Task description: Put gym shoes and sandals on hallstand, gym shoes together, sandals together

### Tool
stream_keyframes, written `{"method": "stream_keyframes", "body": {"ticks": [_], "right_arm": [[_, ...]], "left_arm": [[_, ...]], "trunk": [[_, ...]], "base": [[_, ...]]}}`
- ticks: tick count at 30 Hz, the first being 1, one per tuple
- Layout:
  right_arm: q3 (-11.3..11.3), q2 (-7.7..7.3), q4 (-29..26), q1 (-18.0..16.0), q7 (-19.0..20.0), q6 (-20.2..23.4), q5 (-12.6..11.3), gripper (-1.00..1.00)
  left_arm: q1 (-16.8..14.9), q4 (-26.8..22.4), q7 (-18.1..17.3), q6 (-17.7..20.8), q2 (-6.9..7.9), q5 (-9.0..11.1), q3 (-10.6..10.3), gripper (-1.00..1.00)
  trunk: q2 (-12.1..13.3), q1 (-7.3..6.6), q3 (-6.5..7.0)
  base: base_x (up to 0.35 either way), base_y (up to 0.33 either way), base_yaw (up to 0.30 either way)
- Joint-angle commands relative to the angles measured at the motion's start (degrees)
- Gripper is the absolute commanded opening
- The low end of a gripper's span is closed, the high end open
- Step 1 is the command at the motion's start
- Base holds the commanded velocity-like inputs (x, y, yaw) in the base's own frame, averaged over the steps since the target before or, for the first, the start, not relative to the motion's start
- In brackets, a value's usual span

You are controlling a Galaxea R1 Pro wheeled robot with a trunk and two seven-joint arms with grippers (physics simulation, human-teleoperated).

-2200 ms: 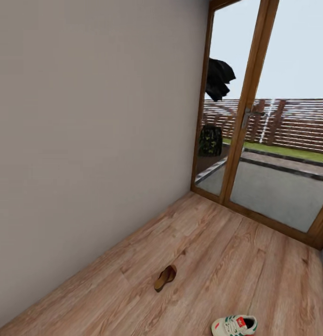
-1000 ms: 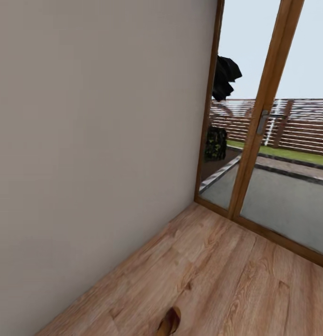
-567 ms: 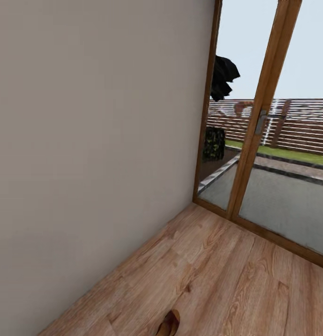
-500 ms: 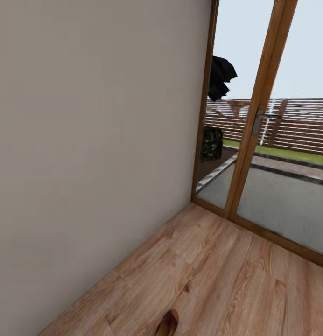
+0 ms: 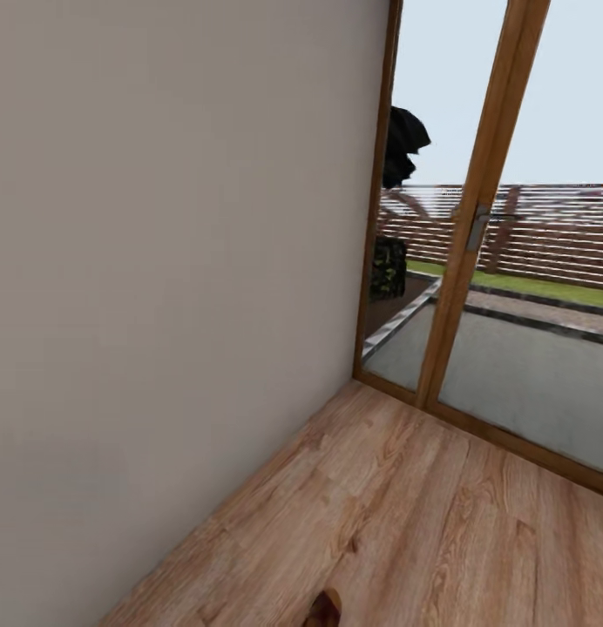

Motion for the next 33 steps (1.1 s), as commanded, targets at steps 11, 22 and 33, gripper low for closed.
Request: {"method": "stream_keyframes", "body": {"ticks": [11, 22, 33], "right_arm": [[0.0, 0.01, 0.1, -0.1, 0.1, -0.2, -0.1, 1.00], [0.0, 0.01, 0.0, -0.1, 0.1, -0.2, -0.1, 1.00], [0.0, 0.01, 0.0, -0.1, 0.1, -0.2, -0.1, 1.00]], "left_arm": [[0.0, 0.0, -0.1, -0.2, -0.01, 0.1, 0.1, 1.00], [0.0, 0.0, -0.1, -0.2, -0.01, 0.1, 0.1, 1.00], [0.0, 0.0, -0.1, -0.2, -0.01, 0.1, 0.1, 1.00]], "trunk": [[0.0, 0.02, -0.06], [0.0, 0.02, -0.06], [0.0, 0.02, -0.06]], "base": [[0.154, 0.186, -0.002], [0.013, 0.028, 0.000], [0.001, 0.224, 0.000]]}}
